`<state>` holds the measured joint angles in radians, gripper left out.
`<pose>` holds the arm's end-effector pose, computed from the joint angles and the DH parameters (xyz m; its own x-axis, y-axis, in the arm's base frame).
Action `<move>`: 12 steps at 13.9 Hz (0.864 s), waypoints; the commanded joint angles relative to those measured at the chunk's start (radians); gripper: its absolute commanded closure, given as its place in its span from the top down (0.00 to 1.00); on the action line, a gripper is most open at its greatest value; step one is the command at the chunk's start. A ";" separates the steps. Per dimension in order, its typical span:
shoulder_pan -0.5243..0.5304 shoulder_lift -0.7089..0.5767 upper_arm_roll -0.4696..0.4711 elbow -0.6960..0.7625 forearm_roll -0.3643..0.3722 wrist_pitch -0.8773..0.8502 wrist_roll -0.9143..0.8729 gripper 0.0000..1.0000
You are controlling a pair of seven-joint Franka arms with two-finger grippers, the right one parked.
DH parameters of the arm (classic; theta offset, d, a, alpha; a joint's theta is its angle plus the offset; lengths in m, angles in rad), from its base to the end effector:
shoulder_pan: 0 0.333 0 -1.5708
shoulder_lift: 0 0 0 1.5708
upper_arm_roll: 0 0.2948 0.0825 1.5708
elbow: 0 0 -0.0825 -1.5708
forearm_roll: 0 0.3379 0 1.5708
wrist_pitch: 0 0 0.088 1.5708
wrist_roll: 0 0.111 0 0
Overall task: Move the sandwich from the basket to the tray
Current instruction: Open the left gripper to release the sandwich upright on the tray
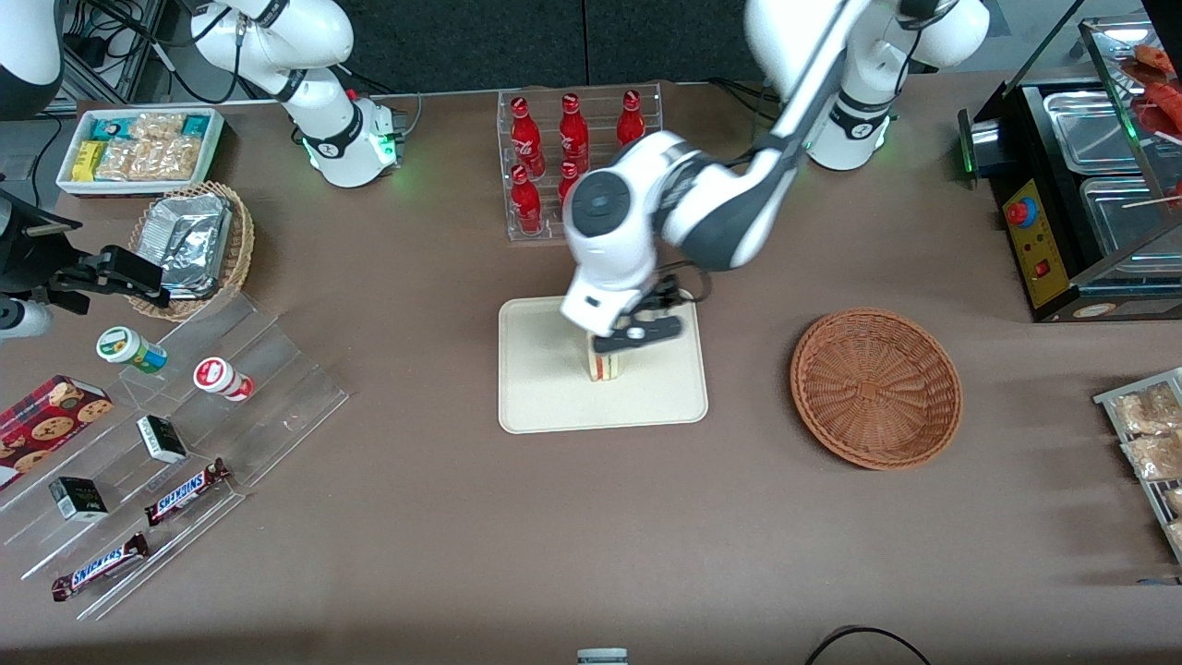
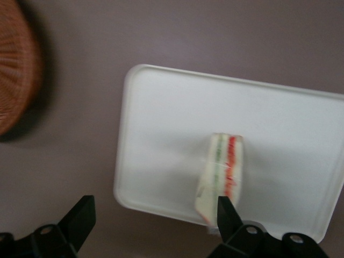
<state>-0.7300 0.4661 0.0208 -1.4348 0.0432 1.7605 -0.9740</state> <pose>0.4750 -0.4050 0.4057 0.9670 0.2519 -0.0372 0.2442 -0.9590 -0.1441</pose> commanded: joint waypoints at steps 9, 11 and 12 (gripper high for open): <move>0.401 -0.316 -0.009 -0.042 -0.008 -0.383 0.574 1.00; 0.487 -0.358 -0.009 -0.059 -0.008 -0.420 0.723 1.00; 0.521 -0.388 -0.009 -0.073 -0.006 -0.432 0.786 1.00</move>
<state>-0.2713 0.1510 0.0286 -1.4527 0.0427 1.3495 -0.2923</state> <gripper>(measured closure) 0.000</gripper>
